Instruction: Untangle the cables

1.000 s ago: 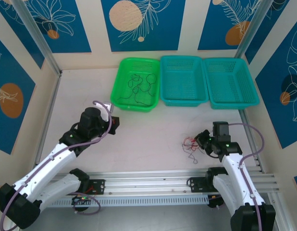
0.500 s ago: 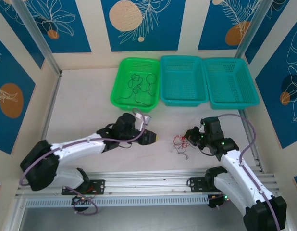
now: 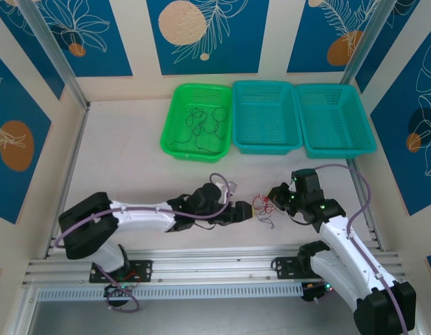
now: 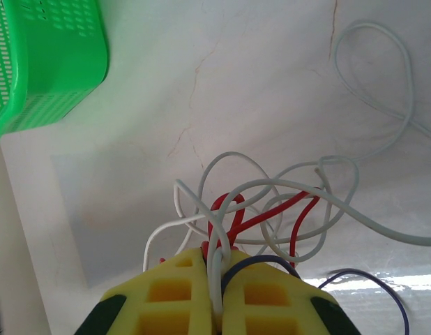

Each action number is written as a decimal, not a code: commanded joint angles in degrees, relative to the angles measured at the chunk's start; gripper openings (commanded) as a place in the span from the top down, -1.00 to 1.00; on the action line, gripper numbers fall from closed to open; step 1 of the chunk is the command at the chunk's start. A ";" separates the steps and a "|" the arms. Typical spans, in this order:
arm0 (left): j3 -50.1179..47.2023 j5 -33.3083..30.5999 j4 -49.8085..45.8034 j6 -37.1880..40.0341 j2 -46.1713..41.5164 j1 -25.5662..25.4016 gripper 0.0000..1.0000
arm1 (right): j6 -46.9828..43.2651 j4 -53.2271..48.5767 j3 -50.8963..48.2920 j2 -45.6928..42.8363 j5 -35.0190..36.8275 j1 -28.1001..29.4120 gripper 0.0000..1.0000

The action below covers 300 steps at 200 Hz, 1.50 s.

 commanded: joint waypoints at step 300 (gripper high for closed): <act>-4.49 -23.82 -37.54 35.98 -40.79 15.34 1.00 | -1.51 -4.35 -7.43 -2.50 5.39 -17.35 0.81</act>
